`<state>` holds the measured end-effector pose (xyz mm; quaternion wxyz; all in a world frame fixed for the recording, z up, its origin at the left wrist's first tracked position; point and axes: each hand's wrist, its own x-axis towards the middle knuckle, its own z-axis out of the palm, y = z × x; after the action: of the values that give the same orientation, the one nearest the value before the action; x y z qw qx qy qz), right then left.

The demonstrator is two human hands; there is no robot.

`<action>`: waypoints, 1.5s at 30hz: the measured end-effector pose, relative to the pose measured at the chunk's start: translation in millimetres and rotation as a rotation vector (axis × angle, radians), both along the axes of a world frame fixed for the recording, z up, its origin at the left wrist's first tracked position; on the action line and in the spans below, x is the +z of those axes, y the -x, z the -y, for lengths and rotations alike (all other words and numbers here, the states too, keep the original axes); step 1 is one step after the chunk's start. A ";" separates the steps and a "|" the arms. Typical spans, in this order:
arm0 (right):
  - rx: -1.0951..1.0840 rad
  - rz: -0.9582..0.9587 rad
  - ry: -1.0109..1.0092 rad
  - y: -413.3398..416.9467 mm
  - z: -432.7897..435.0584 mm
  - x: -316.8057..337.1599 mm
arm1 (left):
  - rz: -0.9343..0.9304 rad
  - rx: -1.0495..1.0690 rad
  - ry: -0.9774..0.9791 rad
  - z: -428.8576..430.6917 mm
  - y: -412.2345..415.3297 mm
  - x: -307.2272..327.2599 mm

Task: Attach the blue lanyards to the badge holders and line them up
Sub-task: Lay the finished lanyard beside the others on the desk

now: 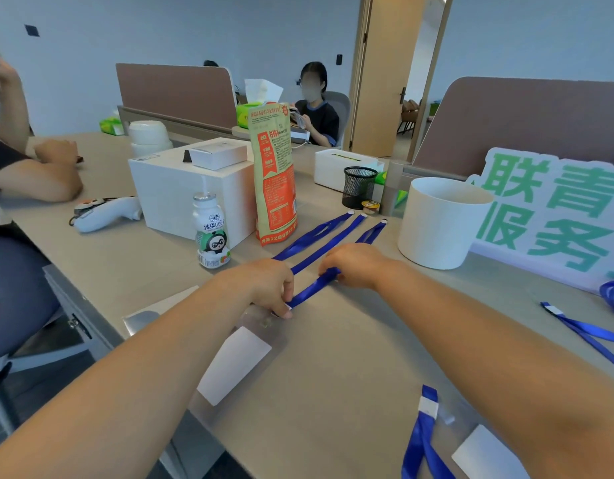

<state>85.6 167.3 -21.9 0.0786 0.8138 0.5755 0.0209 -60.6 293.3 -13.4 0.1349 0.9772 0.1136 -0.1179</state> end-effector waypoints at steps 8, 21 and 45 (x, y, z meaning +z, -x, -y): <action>-0.048 0.075 -0.032 -4.5 7.9 -3.9 | 0.012 0.006 -0.012 -1.0 3.6 -0.9; -0.133 0.146 -0.065 -20.3 17.1 -15.7 | 0.086 -0.002 -0.138 0.9 -4.6 -6.2; -0.345 0.109 -0.062 -44.8 21.3 -27.9 | 0.190 -0.252 -0.171 4.6 -20.2 -18.8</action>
<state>130.4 146.0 -49.8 0.0869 0.9001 0.4213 0.0691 -40.4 288.7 -32.2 0.0458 0.9984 -0.0135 -0.0311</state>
